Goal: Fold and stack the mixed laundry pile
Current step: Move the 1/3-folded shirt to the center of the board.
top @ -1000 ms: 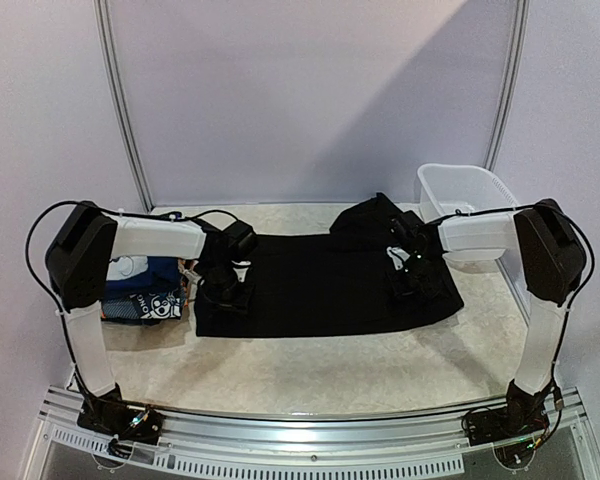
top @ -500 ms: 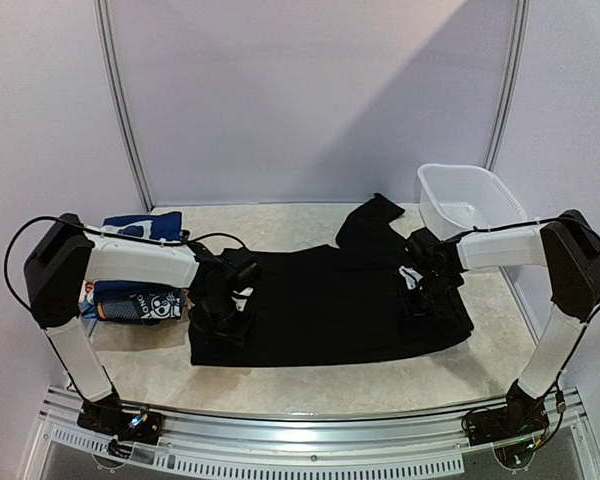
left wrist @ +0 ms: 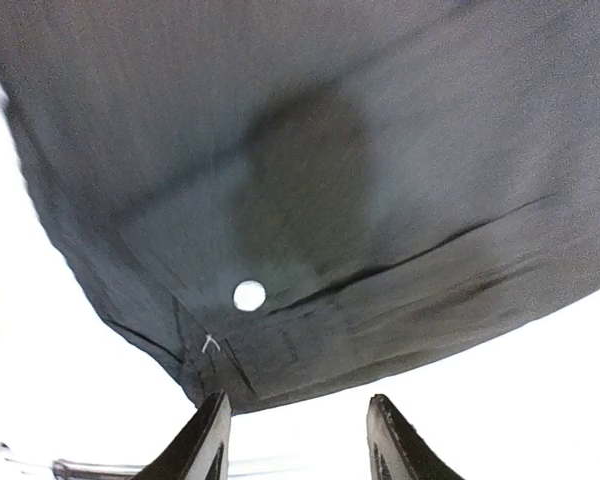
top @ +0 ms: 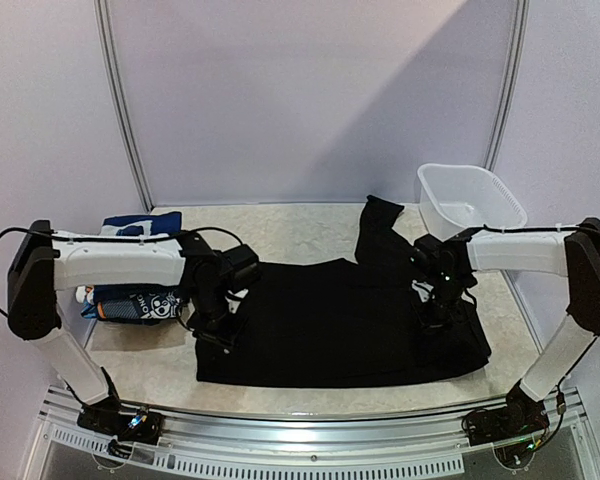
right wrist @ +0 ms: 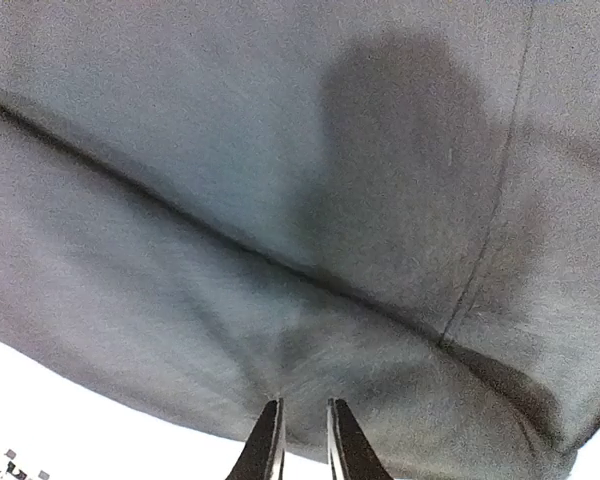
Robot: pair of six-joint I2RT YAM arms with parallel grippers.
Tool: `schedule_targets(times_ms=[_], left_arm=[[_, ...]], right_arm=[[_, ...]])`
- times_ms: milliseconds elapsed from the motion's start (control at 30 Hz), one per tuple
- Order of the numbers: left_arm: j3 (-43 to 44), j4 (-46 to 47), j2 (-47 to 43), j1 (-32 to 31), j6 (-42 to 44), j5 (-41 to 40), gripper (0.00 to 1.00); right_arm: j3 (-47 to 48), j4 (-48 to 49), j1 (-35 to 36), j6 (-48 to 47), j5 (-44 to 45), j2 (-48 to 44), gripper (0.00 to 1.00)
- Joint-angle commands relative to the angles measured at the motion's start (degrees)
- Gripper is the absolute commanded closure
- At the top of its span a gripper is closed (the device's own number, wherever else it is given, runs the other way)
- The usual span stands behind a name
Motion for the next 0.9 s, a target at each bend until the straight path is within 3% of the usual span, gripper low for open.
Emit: schedule_targets(times_ms=[0,200,433,867], left_arm=[[10.06,-5.39,0.57,2.41,4.15,-5.17,0.53],[20.87,-8.27,2.97,9.1,9.33,-8.65,0.53],[27.15,-7.05,3.95,14.43,14.02,-12.35,0.48],[37.6,-0.4,13.65,21.28,23.98,-6.98,0.38]], right_arm=[[9.87,-5.12,-0.17,-1.91,1.56,-1.54,0.84],[22.24,-8.13,-1.56,-4.06,3.39,1.92,0.84],[32.0,-8.08,-3.33,-6.75,7.83,2.95,0.81],[42.07,-9.32,-7.23,-8.2,7.76,9.17,0.75]])
